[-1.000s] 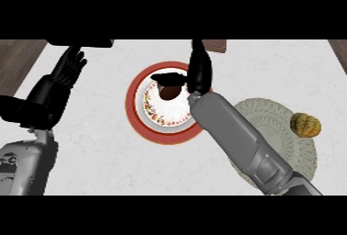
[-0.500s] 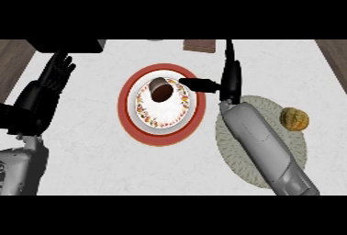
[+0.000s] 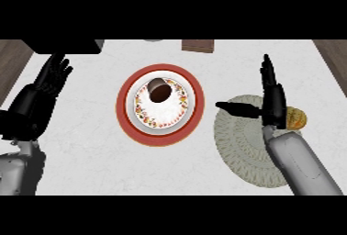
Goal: Pick the cupcake from the placemat and place it in the plate
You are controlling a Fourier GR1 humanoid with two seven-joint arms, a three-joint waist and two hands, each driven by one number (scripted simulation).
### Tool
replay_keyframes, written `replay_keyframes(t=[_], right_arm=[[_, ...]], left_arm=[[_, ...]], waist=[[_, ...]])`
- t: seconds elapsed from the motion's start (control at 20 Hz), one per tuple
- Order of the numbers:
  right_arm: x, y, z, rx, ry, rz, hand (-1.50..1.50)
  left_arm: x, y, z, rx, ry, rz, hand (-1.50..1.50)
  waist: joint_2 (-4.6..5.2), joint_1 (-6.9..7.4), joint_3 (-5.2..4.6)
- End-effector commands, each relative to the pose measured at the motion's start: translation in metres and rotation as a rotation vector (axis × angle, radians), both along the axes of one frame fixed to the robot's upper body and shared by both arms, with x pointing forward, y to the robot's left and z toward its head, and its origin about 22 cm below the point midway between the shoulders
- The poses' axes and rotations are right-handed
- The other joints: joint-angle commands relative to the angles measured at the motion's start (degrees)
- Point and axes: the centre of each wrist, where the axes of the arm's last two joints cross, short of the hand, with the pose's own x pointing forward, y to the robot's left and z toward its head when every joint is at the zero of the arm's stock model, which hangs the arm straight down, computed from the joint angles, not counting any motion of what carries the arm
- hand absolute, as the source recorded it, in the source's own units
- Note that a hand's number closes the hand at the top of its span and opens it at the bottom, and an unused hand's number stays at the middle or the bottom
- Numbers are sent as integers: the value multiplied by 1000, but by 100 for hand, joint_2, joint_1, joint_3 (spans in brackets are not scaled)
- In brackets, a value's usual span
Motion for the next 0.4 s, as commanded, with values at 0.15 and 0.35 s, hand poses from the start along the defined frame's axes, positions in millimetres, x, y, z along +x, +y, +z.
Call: replay_keyframes(t=[0.15,0.35], right_arm=[[-29,-57,-9,-28,4,24,-150],[-44,-61,6,-94,-23,-43,-150]], left_arm=[[15,-11,13,3,0,8,0],[-4,5,-6,-11,-6,-10,0]], waist=[[17,17,1],[9,33,-2]])
